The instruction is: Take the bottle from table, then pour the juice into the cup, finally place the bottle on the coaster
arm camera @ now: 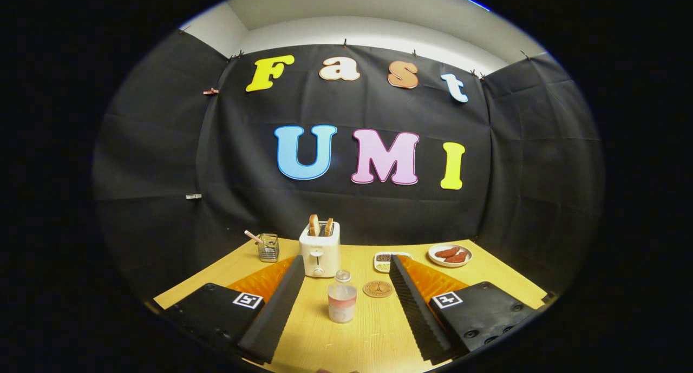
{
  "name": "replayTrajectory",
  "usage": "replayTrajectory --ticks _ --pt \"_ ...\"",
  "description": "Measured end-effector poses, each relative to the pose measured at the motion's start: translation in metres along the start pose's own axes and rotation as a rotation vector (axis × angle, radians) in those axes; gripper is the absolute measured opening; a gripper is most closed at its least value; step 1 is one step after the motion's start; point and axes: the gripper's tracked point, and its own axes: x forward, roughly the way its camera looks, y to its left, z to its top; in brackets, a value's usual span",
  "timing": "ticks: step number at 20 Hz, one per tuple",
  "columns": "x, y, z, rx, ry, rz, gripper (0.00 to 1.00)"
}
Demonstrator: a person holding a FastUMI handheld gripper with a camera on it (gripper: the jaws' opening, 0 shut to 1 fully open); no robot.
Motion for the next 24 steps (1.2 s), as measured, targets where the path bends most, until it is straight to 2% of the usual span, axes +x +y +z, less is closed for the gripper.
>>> replayTrajectory --ticks 12,24 --pt "0.008 -0.001 0.0 -0.028 -0.007 -0.032 0.97" --pt "0.038 0.015 -0.037 -0.056 0.029 -0.055 0.97"
